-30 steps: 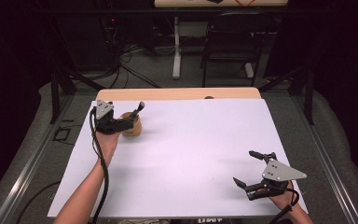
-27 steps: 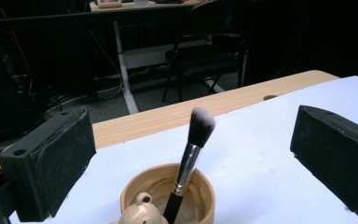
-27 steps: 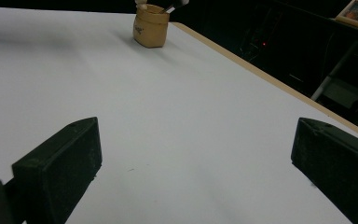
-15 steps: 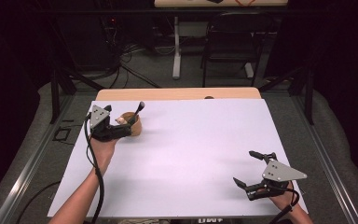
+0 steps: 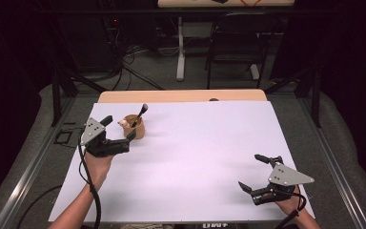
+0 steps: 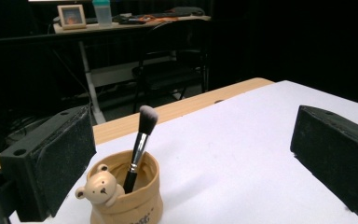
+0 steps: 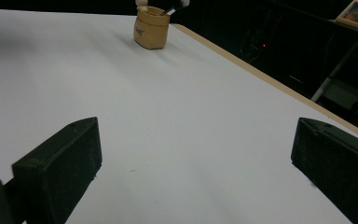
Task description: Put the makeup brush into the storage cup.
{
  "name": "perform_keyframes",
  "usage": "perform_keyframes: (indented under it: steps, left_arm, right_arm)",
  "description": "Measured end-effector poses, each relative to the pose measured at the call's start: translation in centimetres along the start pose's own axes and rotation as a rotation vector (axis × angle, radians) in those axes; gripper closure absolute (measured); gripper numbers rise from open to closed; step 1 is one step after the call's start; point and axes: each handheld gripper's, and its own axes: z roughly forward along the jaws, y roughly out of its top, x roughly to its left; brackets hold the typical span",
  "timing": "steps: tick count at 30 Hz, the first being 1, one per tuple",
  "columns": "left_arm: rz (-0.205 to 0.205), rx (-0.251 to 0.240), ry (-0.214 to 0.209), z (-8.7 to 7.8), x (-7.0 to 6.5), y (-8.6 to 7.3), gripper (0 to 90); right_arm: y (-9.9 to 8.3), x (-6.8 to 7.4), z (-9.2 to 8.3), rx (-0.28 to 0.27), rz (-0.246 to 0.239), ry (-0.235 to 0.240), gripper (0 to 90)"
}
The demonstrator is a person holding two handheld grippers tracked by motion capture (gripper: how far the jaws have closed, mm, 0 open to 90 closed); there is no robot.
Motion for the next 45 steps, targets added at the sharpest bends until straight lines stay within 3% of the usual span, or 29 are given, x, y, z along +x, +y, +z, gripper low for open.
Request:
perform_keyframes:
  steps: [10, 23, 33, 45]
  left_arm:
    - [0.067, -0.014, -0.076, -2.0, -0.9, -1.3, 0.0]
    - [0.114, -0.003, -0.190, -3.9, -1.8, -2.6, 0.0]
    - [0.100, -0.018, -0.231, -4.8, -2.3, -3.8, 0.0]
    - [0.085, -0.017, -0.244, -5.6, -2.9, -5.2, 0.0]
  right_arm:
    - [0.0, 0.0, 0.0, -0.002, 0.002, 0.001, 0.9]
    - [0.0, 0.1, 0.0, -0.007, 0.000, 0.002, 0.9]
    - [0.0, 0.1, 0.0, -0.006, -0.001, 0.000, 1.0]
    - [0.0, 0.1, 0.0, -0.002, -0.002, 0.000, 1.0]
